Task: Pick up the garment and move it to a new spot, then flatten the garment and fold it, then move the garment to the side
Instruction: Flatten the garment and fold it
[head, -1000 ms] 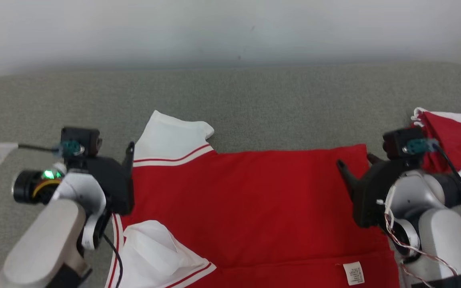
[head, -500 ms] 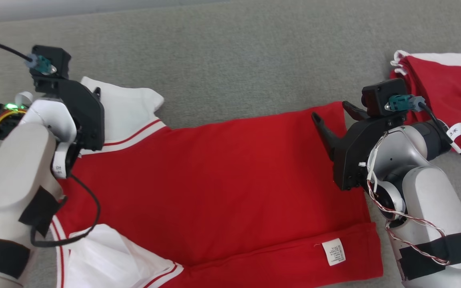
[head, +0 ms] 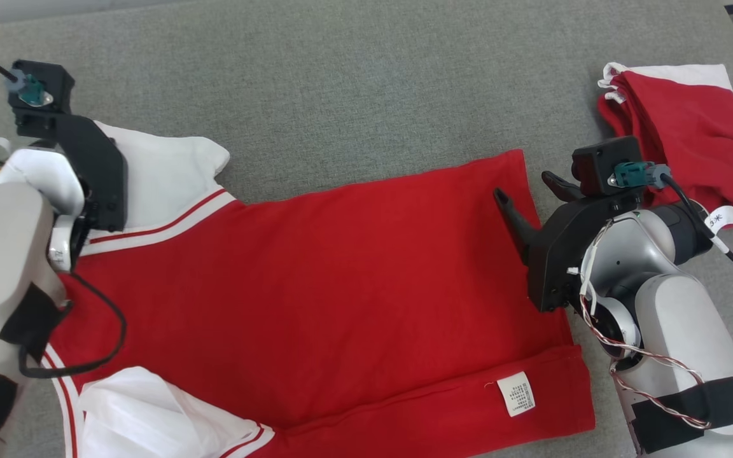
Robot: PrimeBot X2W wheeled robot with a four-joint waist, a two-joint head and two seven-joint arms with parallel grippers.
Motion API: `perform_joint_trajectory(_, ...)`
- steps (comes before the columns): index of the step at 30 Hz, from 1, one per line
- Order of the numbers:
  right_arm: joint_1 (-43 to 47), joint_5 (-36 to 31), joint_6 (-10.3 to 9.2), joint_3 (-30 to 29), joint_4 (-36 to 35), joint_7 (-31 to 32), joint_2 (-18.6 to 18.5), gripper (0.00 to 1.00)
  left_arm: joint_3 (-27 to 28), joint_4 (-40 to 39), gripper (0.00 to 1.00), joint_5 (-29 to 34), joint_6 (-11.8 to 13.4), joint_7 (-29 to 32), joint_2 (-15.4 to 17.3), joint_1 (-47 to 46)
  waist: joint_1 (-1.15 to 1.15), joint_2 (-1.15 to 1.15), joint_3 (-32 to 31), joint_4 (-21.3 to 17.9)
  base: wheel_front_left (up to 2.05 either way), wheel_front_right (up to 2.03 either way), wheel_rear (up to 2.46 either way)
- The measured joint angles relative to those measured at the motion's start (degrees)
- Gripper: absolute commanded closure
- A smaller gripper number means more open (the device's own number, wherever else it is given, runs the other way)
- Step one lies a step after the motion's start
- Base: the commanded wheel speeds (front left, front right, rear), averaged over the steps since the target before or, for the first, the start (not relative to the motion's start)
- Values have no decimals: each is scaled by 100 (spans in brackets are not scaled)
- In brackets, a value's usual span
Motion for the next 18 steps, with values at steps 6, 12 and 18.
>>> perform_joint_trajectory(6,5,1,0,-9,-75,30,-26,0,-3,111,18,57,90,-3,110,-78,0,-1,77,-64,0,0,0)
perform_joint_trajectory(12,5,1,0,-59,-151,27,-33,0,32,130,37,-87,29,-24,25,-112,0,-1,217,-48,0,0,0)
perform_joint_trajectory(18,-1,-8,0,-38,-134,27,25,0,3,205,64,-194,-163,66,-13,-164,0,0,211,-7,0,0,0)
